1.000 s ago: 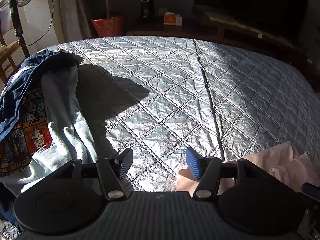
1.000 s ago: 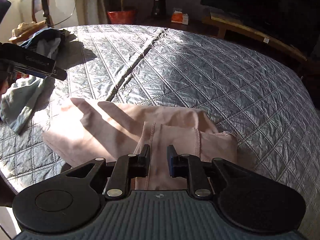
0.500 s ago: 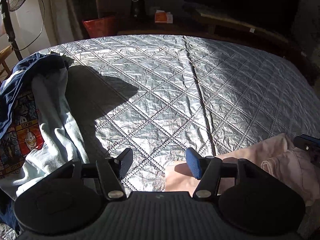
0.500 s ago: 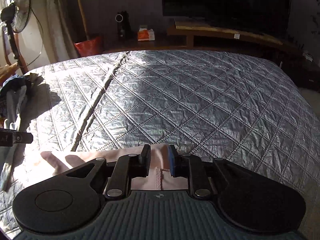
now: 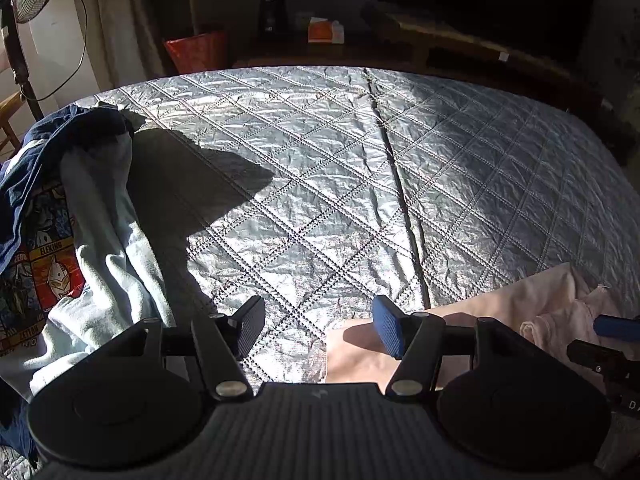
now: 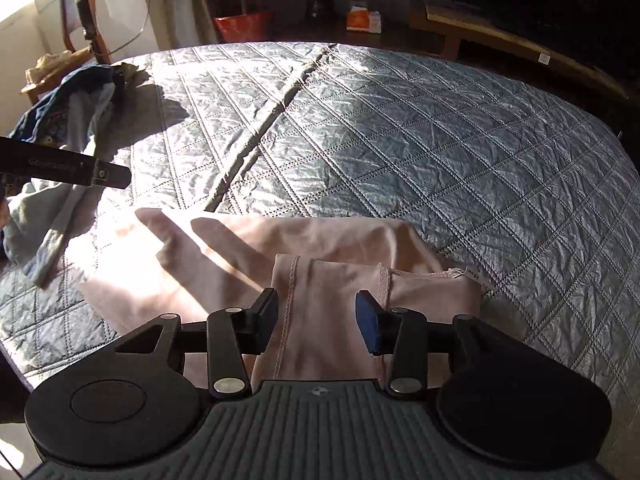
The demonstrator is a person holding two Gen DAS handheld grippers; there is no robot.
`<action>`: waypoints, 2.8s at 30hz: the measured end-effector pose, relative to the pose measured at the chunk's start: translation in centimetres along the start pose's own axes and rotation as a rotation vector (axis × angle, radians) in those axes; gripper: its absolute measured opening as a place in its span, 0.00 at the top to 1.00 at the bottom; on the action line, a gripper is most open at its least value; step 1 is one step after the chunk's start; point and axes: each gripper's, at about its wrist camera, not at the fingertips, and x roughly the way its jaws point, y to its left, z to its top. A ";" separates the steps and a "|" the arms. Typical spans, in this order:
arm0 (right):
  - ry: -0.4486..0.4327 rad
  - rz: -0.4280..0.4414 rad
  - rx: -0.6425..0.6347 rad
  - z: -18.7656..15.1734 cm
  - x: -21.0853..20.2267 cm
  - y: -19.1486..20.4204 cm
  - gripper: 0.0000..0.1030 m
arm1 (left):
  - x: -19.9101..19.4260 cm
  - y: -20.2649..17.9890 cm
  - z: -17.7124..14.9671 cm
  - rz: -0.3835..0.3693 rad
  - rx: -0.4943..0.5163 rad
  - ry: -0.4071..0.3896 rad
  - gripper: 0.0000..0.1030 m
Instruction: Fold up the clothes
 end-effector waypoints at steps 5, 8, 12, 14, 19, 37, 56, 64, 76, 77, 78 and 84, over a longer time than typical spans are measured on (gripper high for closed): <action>-0.020 0.013 0.066 0.2 1.0 -0.3 0.65 | -0.3 0.7 0.3 0.014 -0.019 -0.012 0.46; -0.100 0.026 -0.018 0.9 -0.9 1.8 0.67 | -0.2 1.8 0.7 0.036 -0.059 -0.008 0.46; -0.149 0.121 -0.237 0.5 -2.8 7.6 0.63 | -0.5 3.1 1.3 0.050 -0.099 -0.018 0.46; -0.148 0.132 -0.401 -0.7 -2.8 11.3 0.63 | -0.8 3.5 1.5 0.047 -0.111 -0.027 0.46; -0.110 0.096 -0.613 -2.6 -0.6 16.4 0.62 | -0.9 4.0 1.5 0.047 -0.124 -0.025 0.46; -0.183 0.062 -0.676 -1.8 0.0 18.4 0.98 | -1.2 4.1 1.5 0.033 -0.127 -0.031 0.45; -0.154 -0.044 0.874 -8.3 -5.1 -6.5 0.97 | -0.4 -1.7 1.2 -0.047 -0.019 -0.022 0.44; -0.227 -0.110 0.822 -8.8 -7.8 -8.0 0.80 | -0.1 -6.3 0.5 -0.119 0.091 -0.014 0.43; -0.055 -0.088 0.534 -3.7 -1.2 -11.6 0.71 | 0.7 -13.2 -3.0 -0.192 0.318 0.018 0.43; -0.072 -0.096 0.554 -4.0 -1.7 -12.4 0.66 | 0.7 -13.5 -3.2 -0.194 0.333 0.017 0.43; -0.094 -0.083 0.587 -4.5 -2.4 -13.3 0.62 | 0.6 -13.7 -3.3 -0.198 0.346 0.014 0.43; -0.021 0.241 0.694 -6.0 -1.2 -16.2 0.39 | 0.6 -15.3 -4.1 -0.223 0.408 0.007 0.40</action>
